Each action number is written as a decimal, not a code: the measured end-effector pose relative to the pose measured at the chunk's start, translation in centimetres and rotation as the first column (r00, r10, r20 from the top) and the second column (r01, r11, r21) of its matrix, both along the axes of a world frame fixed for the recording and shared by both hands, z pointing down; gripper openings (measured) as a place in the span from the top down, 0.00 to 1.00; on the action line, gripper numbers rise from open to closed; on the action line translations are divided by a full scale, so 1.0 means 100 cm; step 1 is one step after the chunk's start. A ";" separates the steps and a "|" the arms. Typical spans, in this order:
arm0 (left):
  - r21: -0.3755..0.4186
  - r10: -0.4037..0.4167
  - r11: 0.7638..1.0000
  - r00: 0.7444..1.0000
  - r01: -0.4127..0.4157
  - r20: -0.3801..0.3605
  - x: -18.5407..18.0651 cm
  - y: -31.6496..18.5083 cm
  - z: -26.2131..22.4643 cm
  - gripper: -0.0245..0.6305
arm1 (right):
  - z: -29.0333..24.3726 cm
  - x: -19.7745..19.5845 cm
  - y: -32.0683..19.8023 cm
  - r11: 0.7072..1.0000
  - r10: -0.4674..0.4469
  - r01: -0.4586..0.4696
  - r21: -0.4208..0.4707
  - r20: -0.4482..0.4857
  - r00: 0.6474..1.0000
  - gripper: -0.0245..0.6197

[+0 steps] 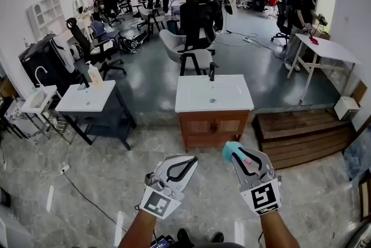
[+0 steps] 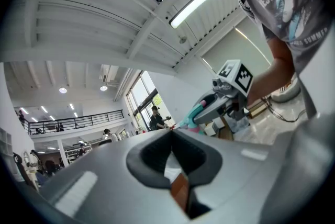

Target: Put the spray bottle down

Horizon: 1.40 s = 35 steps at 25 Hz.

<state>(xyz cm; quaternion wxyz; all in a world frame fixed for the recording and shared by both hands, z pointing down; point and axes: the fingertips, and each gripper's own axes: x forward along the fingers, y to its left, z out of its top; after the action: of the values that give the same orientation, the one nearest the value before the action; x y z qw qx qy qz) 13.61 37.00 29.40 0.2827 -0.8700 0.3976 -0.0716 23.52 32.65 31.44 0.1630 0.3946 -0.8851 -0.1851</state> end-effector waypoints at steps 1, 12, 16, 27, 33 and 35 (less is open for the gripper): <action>0.001 -0.002 1.000 1.000 0.002 0.000 0.004 -0.001 0.000 0.96 | 0.000 0.004 -0.002 1.000 -0.004 0.004 0.000 0.003 1.000 0.83; -0.004 -0.058 0.998 0.998 0.058 0.024 0.060 -0.006 0.007 0.96 | 0.004 0.058 -0.016 0.998 -0.060 0.060 -0.012 0.030 0.998 0.83; -0.021 -0.063 0.998 0.998 0.063 0.027 0.069 -0.015 0.011 0.96 | 0.006 0.068 -0.026 0.998 -0.064 0.065 -0.025 0.034 0.997 0.83; -0.042 -0.020 0.999 1.000 0.020 0.002 0.048 -0.091 0.023 0.96 | 0.019 0.055 -0.095 0.999 -0.010 0.012 -0.045 0.032 0.999 0.83; -0.049 0.039 0.998 0.999 -0.040 -0.014 0.019 -0.152 0.025 0.96 | 0.025 0.032 -0.150 0.997 0.051 -0.048 -0.067 0.039 0.998 0.83; -0.054 0.058 0.997 0.998 -0.059 -0.023 0.008 -0.172 0.025 0.96 | 0.028 0.022 -0.168 0.995 0.069 -0.065 -0.079 0.049 0.996 0.83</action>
<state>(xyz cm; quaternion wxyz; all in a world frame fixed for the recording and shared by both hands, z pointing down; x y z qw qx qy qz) 14.39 19.76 31.93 0.2566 -0.8893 0.3728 -0.0650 25.75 15.90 34.28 0.1612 0.4220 -0.8819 -0.1346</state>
